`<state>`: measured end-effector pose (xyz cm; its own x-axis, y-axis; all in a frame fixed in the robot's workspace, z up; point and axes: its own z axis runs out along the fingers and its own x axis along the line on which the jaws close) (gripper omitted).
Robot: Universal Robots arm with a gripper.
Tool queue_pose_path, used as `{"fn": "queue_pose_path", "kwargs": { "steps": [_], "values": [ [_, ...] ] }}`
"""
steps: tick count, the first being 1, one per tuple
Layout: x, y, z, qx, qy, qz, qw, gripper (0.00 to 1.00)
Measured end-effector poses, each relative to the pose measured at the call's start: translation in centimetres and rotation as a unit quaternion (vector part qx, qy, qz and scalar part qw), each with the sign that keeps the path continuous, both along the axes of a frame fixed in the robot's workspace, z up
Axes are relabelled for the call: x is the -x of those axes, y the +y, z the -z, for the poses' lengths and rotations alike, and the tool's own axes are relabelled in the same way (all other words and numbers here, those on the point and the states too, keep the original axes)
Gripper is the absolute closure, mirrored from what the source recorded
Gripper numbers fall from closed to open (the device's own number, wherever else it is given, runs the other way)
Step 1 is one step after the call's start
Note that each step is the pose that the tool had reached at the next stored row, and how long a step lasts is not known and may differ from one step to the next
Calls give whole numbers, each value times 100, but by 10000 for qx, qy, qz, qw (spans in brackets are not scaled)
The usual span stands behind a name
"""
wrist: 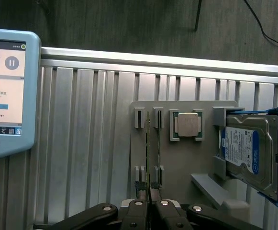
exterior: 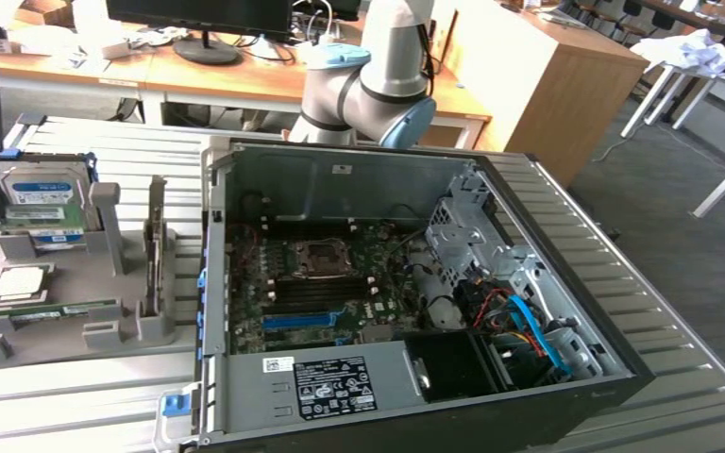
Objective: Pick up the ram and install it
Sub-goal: 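Pick up the ram and move it above insertion slot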
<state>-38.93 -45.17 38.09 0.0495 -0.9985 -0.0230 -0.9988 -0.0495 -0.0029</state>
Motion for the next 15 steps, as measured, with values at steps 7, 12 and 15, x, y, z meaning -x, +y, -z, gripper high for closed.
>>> {"fn": "queue_pose_path", "kwargs": {
  "steps": [7, 12, 15],
  "values": [
    [0, 0, -37, 0, 0, 0, 10000, 88],
    [0, 0, -57, -1, 0, 0, 10000, 88],
    [0, 0, -66, 0, 0, 0, 10000, 88]
  ]
}}
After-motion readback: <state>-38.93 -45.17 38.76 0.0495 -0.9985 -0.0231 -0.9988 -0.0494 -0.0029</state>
